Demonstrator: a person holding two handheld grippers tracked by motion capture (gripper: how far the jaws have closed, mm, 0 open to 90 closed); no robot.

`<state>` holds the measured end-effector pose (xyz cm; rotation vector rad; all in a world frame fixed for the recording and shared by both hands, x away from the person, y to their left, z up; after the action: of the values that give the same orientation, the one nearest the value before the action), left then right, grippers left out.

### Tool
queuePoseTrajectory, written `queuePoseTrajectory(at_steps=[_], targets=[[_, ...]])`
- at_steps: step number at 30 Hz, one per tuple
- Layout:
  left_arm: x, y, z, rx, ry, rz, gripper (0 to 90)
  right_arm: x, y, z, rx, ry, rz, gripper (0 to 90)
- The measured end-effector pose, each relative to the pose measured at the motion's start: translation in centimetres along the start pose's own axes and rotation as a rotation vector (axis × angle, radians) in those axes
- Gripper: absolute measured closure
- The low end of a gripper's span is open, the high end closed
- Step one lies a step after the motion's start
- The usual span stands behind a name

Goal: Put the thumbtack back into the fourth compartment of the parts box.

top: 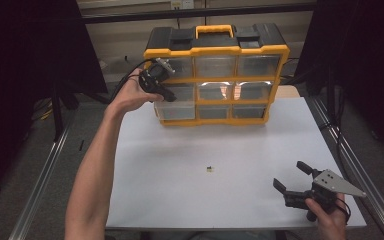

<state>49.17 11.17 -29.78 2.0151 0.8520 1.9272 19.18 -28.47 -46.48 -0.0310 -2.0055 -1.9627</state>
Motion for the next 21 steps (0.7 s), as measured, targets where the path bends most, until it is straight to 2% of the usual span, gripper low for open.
queuePoseTrajectory(at_steps=[1,2,4,6,7,9,11,14,15,17,18,19,20,21], targets=[[0.2,0.1,-0.1,-0.020,0.008,0.005,74.9,0.0,0.0,0.0,-0.001,-0.001,-0.001,0.8],[0.4,0.2,-0.3,-0.010,0.015,-0.033,73.9,0.0,0.0,0.0,0.000,-0.001,-0.002,0.9],[0.9,0.4,-0.4,-0.029,0.007,-0.045,72.1,0.0,0.0,0.1,0.003,0.000,-0.002,0.8],[1.2,0.4,-0.6,-0.029,0.010,-0.062,70.5,0.0,0.0,0.1,0.001,0.000,-0.002,0.8],[1.4,0.3,-0.7,-0.012,0.006,-0.092,69.0,0.0,0.0,0.0,0.001,-0.002,-0.002,0.9],[1.8,0.1,-0.8,-0.005,0.005,-0.123,67.3,0.1,0.0,0.0,0.003,0.003,-0.002,0.8],[2.3,-0.2,-0.7,-0.006,0.012,-0.145,62.8,0.1,0.0,0.0,0.003,0.003,0.000,0.8],[2.7,-0.8,-1.0,0.003,0.013,-0.217,57.2,0.1,0.0,0.0,0.002,0.001,-0.001,0.8],[2.9,-1.0,-1.1,-0.009,0.017,-0.217,55.0,0.1,0.0,0.0,0.001,0.000,-0.002,0.9],[2.9,-1.4,-1.3,0.017,0.033,-0.240,49.2,0.0,0.0,0.1,0.000,0.001,0.001,0.8],[3.0,-1.5,-1.4,0.018,0.051,-0.254,45.6,0.0,0.0,0.1,0.000,0.000,0.000,0.8],[3.3,-1.7,-1.5,0.008,0.041,-0.248,43.4,0.0,0.0,0.1,0.002,0.001,0.001,0.9],[3.2,-1.9,-1.7,0.013,0.043,-0.294,42.5,0.0,0.0,0.1,0.003,0.000,0.000,0.8],[3.3,-2.1,-1.9,0.008,0.049,-0.307,40.3,0.0,0.0,0.1,0.004,0.001,-0.001,0.8]])
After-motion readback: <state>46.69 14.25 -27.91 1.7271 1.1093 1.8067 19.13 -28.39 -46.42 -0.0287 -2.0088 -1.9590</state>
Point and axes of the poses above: each handheld gripper's, and its own axes: x roughly backward along the jaws, y roughly out of its top, z roughly to its left, the point moved 1 cm from there along -x, roughly forward along the jaws, and after that the axes turned 14 degrees about -y, right-handed, at the moved point
